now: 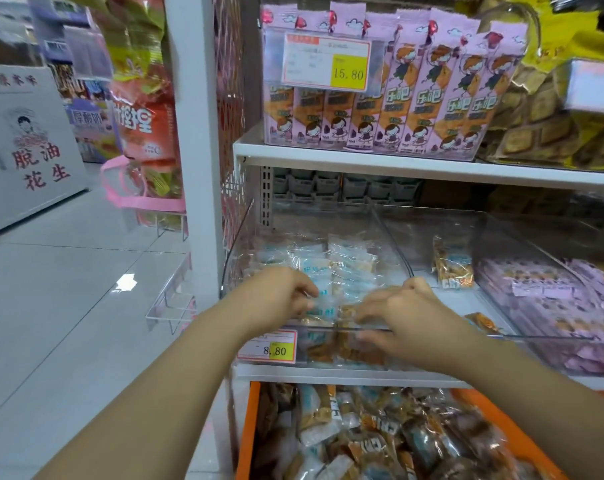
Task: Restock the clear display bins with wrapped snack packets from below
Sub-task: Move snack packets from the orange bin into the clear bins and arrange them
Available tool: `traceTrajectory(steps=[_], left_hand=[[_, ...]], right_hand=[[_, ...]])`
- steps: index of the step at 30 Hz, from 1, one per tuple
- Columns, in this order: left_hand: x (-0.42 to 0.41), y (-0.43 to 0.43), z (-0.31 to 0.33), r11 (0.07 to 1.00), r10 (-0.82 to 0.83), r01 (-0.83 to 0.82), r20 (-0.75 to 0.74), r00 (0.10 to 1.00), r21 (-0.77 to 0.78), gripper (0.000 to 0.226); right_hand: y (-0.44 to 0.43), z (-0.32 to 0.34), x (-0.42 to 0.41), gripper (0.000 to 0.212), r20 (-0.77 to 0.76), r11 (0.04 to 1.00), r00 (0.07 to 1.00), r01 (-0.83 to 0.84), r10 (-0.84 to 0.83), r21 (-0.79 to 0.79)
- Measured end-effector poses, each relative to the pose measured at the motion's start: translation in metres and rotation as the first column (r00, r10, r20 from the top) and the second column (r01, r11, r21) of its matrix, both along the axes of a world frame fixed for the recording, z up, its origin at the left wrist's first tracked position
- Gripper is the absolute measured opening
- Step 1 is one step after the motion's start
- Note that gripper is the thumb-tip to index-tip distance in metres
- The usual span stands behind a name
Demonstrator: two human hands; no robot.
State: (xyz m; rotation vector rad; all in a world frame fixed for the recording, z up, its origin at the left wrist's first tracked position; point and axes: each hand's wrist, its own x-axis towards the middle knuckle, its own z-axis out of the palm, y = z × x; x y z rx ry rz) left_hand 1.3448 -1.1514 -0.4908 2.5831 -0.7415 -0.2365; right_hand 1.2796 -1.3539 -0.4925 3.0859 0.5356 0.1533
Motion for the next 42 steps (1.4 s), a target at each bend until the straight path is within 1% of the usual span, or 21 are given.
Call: traceTrajectory(steps=[2,3,4,6,8,12,14,15,17,20,22,25,28,29,31,33,35,37,39,40,42], left_hand=[[-0.004,0.016,0.004,0.998,0.058,-0.055,0.122,0.991,-0.023,0.021],[-0.008,0.023,0.005,0.997,0.072,-0.072,0.166,0.983,-0.003,0.018],[-0.011,0.028,0.004,0.996,0.077,-0.084,0.193,0.978,0.024,0.017],[-0.016,0.034,-0.001,0.992,0.073,-0.093,0.205,0.976,0.086,0.018],[-0.016,0.036,-0.008,0.984,0.058,-0.09,0.199,0.978,0.154,0.02],[-0.008,0.038,-0.012,0.969,0.068,-0.124,0.251,0.966,0.216,0.025],[-0.003,0.039,-0.015,0.95,0.067,-0.145,0.275,0.959,0.276,0.031],[-0.001,0.039,-0.017,0.939,0.061,-0.153,0.288,0.956,0.307,0.034],[0.0,0.038,-0.02,0.918,0.043,-0.164,0.319,0.947,0.362,0.036],[-0.006,0.034,-0.019,0.886,0.016,-0.189,0.382,0.924,0.422,0.037],[-0.009,0.031,-0.017,0.868,-0.002,-0.213,0.432,0.902,0.449,0.039],[-0.012,0.029,-0.017,0.865,0.033,-0.254,0.456,0.889,0.433,0.045],[-0.014,0.027,-0.016,0.874,0.064,-0.275,0.466,0.882,0.4,0.047],[-0.015,0.027,-0.015,0.877,0.073,-0.278,0.464,0.883,0.392,0.047],[-0.014,0.028,-0.015,0.887,0.087,-0.277,0.454,0.887,0.371,0.047],[-0.012,0.029,-0.017,0.904,0.09,-0.266,0.458,0.885,0.335,0.047],[-0.012,0.029,-0.019,0.934,0.092,-0.249,0.501,0.86,0.256,0.041],[-0.016,0.026,-0.017,0.969,0.091,-0.195,0.52,0.849,0.149,0.031],[-0.019,0.021,-0.016,0.994,0.063,-0.096,0.468,0.881,0.046,0.024],[-0.019,0.017,-0.016,0.999,0.035,-0.047,0.44,0.897,0.017,0.023],[-0.013,0.008,-0.018,1.0,-0.016,0.012,0.393,0.919,0.012,0.025]], right_hand=[[0.009,0.009,0.007,0.027,0.024,0.985,1.0,-0.022,0.018,0.173],[0.017,0.011,0.012,0.027,0.01,0.976,1.0,-0.028,0.027,0.214],[0.026,0.01,0.016,0.026,-0.026,0.976,0.999,-0.03,0.036,0.215],[0.041,0.003,0.026,0.026,-0.099,0.985,0.994,-0.038,0.055,0.166],[0.05,-0.002,0.036,0.026,-0.124,0.993,0.991,-0.028,0.042,0.114],[0.052,-0.003,0.05,0.025,-0.076,1.0,0.997,-0.007,0.006,-0.022],[0.05,-0.004,0.054,0.025,-0.043,0.997,0.999,0.01,-0.013,-0.072],[0.049,-0.006,0.055,0.025,-0.045,0.996,0.999,0.025,-0.029,-0.08],[0.045,-0.009,0.056,0.023,-0.098,0.996,0.994,0.038,-0.046,-0.084],[0.039,-0.011,0.057,0.021,-0.168,0.996,0.985,0.015,-0.03,-0.085],[0.04,-0.012,0.059,0.021,-0.153,0.996,0.988,0.008,-0.022,-0.092],[0.044,-0.017,0.063,0.02,-0.058,0.997,0.997,0.04,-0.044,-0.065],[0.044,-0.017,0.063,0.018,-0.059,0.997,0.995,0.081,-0.08,0.017],[0.042,-0.015,0.061,0.017,-0.053,0.993,0.994,0.1,-0.097,0.067],[0.037,-0.008,0.053,0.019,0.007,0.971,0.992,0.119,-0.123,0.206],[0.032,0.001,0.04,0.02,0.093,0.939,0.988,0.085,-0.122,0.332],[0.021,0.009,0.024,0.016,0.173,0.917,0.976,0.05,-0.129,0.397],[-0.002,0.014,0.014,0.012,0.248,0.89,0.948,0.07,-0.201,0.451],[-0.031,0.013,0.01,0.01,0.279,0.844,0.905,0.142,-0.323,0.518],[-0.046,0.009,0.009,0.011,0.265,0.821,0.883,0.198,-0.386,0.536],[-0.07,-0.001,0.011,0.014,0.171,0.786,0.862,0.331,-0.477,0.522]])
